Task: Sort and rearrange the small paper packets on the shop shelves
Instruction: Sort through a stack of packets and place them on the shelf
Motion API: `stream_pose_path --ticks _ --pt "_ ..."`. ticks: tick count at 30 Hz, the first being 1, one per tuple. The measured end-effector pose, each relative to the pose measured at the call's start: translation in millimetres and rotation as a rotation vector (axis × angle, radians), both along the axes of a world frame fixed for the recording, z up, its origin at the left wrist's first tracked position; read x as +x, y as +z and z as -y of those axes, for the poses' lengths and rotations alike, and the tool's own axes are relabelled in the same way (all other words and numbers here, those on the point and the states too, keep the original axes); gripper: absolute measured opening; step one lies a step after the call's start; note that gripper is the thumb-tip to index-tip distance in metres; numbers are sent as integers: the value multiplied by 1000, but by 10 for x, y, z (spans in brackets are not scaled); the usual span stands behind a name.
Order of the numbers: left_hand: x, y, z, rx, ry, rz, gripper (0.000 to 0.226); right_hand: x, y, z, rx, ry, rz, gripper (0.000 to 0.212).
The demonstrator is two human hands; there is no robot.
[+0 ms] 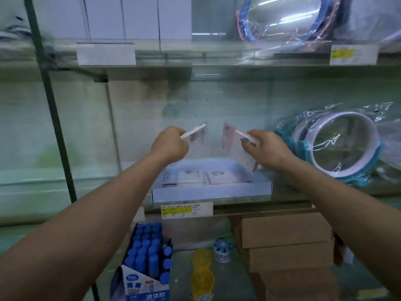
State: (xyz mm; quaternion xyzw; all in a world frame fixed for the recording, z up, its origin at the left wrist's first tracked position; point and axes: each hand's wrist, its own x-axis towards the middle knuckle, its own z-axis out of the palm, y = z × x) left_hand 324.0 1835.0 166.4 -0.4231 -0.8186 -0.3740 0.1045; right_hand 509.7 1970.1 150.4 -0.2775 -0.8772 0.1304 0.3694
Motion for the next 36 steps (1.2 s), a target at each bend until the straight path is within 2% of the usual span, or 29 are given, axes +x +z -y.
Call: stream_pose_path --ticks 5,7,10,17,22,27,31,34,36 --pt "65 -78 -4 219 -44 399 19 -96 -33 -322 -330 206 -109 17" --pt "51 -116 -8 268 -30 503 17 -145 -64 -380 -502 300 -137 14" --pt "0 -154 -8 300 5 631 16 -222 -116 -444 -624 362 -132 15" --pt "-145 -162 -76 410 -4 832 19 -338 -107 -544 -653 356 -153 19" --pt "-323 -161 -119 470 -78 993 7 -422 -37 -601 -707 279 -220 13" --pt "-448 -187 -191 478 -157 1128 17 -501 -5 -608 -704 224 -187 5" --pt "-451 -241 -260 436 -213 1174 16 -602 -13 -494 -730 317 -93 5" --pt "-454 -240 -280 452 -233 1141 7 -716 -47 -351 -714 405 23 11" --pt "-488 -204 -279 490 -243 1117 14 -802 -73 -252 -695 420 110 15"
